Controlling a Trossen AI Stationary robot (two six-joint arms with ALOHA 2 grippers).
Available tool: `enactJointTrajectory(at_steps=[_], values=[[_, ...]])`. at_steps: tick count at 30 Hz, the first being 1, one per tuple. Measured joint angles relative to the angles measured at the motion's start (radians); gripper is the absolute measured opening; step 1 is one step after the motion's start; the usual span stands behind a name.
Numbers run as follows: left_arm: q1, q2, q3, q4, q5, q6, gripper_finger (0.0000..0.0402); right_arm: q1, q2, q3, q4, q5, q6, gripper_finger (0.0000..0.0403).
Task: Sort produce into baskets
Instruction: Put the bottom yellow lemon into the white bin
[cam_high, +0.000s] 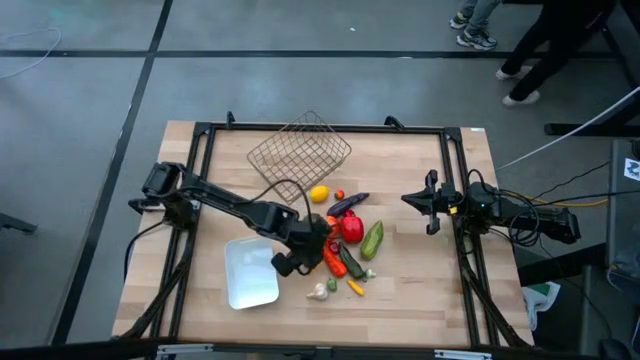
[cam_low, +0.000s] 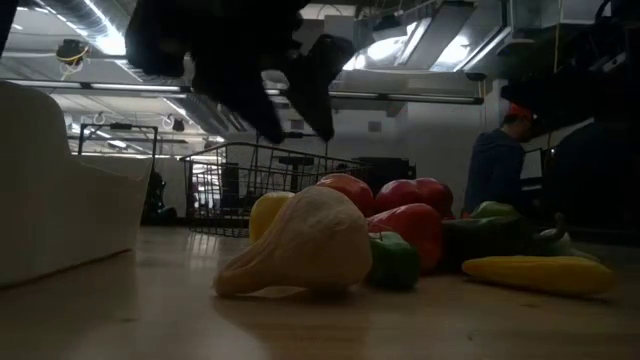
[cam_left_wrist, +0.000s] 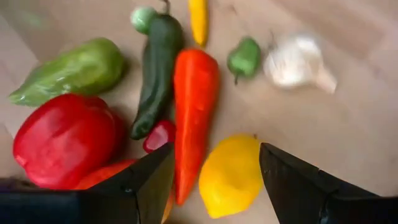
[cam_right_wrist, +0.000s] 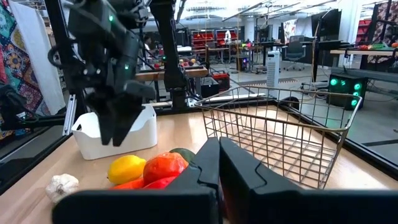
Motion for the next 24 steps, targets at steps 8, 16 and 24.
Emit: enactJointTrajectory(at_steps=[8,16,24], values=[[-0.014,0.008,0.000,-0.100,-0.098,0.127,0.0231,0.000,0.000,0.000,-0.001,0.000,0.000,0.0012],[-0.013,0.048,0.000,-0.094,-0.105,0.181,0.0231,0.000,0.000,0.000,-0.001,0.000,0.000,0.0012],[-0.020,0.104,0.000,-0.048,-0.112,0.255,0.0231,0.000,0.000,0.000,-0.001,0.000,0.000,0.0012]])
